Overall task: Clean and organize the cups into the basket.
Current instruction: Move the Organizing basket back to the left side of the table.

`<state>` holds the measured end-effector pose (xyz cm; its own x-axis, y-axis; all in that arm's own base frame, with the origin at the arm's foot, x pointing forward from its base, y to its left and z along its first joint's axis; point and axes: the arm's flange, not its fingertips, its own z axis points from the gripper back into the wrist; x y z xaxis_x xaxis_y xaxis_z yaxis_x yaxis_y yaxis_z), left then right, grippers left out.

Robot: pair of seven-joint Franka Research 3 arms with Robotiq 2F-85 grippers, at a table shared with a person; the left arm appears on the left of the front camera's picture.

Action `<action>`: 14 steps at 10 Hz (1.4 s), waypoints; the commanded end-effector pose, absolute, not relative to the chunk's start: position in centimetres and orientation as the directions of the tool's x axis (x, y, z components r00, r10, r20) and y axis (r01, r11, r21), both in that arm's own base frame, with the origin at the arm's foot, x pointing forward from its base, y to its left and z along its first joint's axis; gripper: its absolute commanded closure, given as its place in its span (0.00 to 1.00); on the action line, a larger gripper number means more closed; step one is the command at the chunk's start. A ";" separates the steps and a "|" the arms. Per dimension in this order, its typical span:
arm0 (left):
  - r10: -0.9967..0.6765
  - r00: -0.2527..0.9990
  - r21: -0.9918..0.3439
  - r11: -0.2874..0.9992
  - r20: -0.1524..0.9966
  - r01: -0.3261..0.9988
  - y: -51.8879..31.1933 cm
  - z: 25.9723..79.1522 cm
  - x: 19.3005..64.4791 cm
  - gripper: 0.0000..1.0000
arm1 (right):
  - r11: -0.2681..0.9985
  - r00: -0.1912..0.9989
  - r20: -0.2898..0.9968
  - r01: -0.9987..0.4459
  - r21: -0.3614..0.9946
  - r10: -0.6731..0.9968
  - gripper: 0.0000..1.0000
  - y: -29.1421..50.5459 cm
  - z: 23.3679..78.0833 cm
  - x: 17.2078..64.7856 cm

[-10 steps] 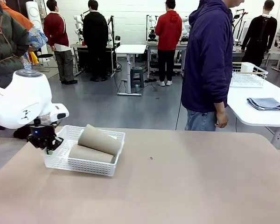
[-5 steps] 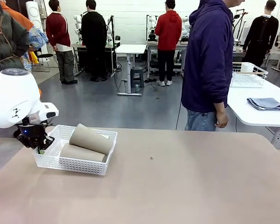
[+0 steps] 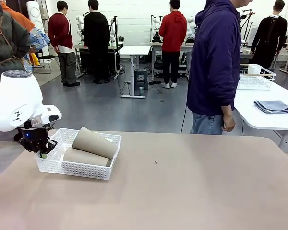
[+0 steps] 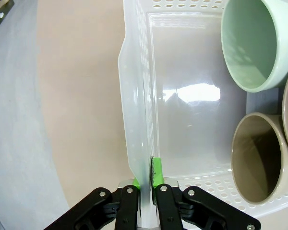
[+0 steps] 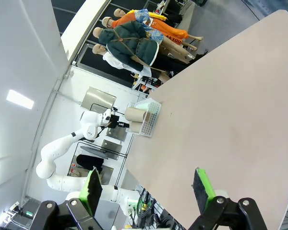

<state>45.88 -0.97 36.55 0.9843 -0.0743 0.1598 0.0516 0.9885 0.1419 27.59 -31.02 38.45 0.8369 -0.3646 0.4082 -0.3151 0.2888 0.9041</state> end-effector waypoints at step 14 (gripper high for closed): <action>-0.010 0.982 0.123 0.992 0.186 -0.014 8.2 35.5 46.2 0.00 | 0.296 0.838 0.400 -0.301 0.906 -0.370 0.00 -30.7 38.6 27.3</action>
<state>46.36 8.00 35.06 0.9858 0.0162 0.1672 -0.0373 0.9917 0.1234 27.59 -31.03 38.45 0.8368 -0.3649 0.4082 -0.3150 0.2890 0.9040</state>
